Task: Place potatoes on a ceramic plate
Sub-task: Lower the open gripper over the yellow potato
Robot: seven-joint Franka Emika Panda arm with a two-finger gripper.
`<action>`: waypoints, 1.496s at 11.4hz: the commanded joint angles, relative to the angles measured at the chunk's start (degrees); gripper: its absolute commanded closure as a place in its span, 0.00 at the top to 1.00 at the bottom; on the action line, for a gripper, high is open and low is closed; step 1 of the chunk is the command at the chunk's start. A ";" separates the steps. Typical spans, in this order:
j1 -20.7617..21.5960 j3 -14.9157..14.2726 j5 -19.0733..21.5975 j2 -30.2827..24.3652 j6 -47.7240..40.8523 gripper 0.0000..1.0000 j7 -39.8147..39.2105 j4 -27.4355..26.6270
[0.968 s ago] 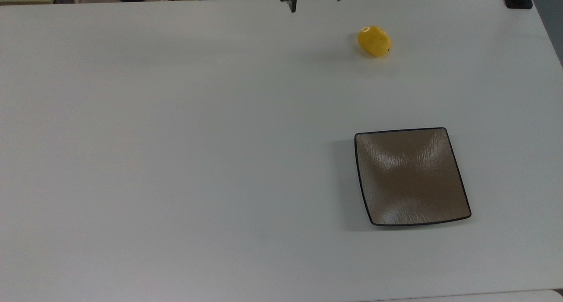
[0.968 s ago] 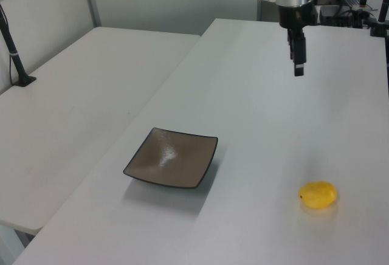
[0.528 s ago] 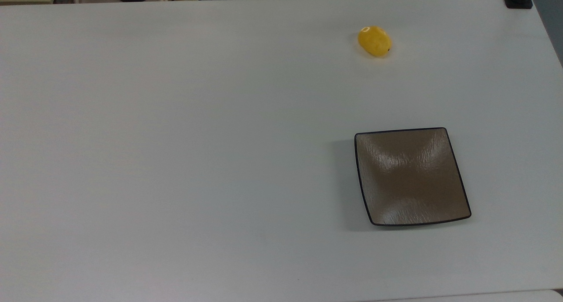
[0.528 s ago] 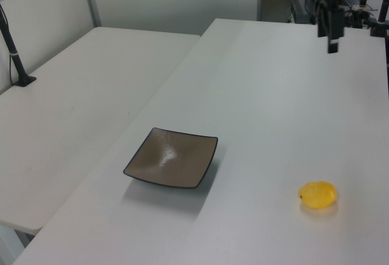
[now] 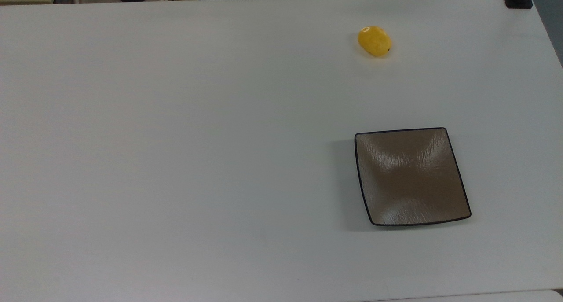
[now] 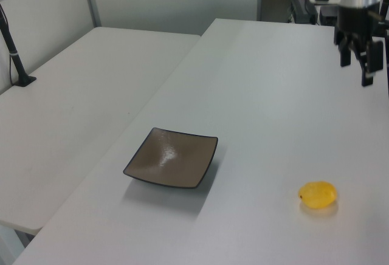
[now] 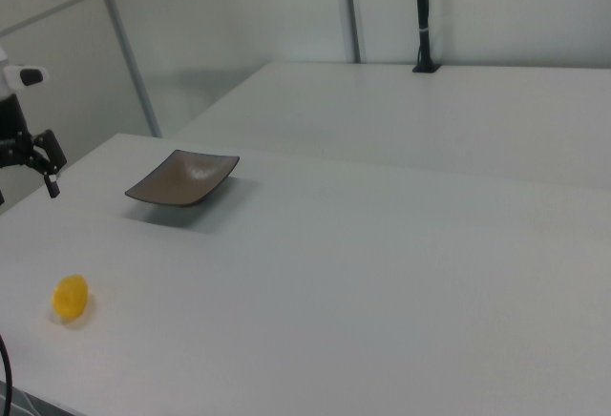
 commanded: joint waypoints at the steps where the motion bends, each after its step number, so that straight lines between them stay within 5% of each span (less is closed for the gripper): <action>1: 3.94 -0.31 -0.51 2.15 5.64 1.00 0.75 -5.00; 9: 4.83 -0.31 -0.86 19.99 19.70 1.00 1.01 -5.27; 17: 7.55 -0.31 -0.86 28.01 27.01 1.00 1.72 -5.18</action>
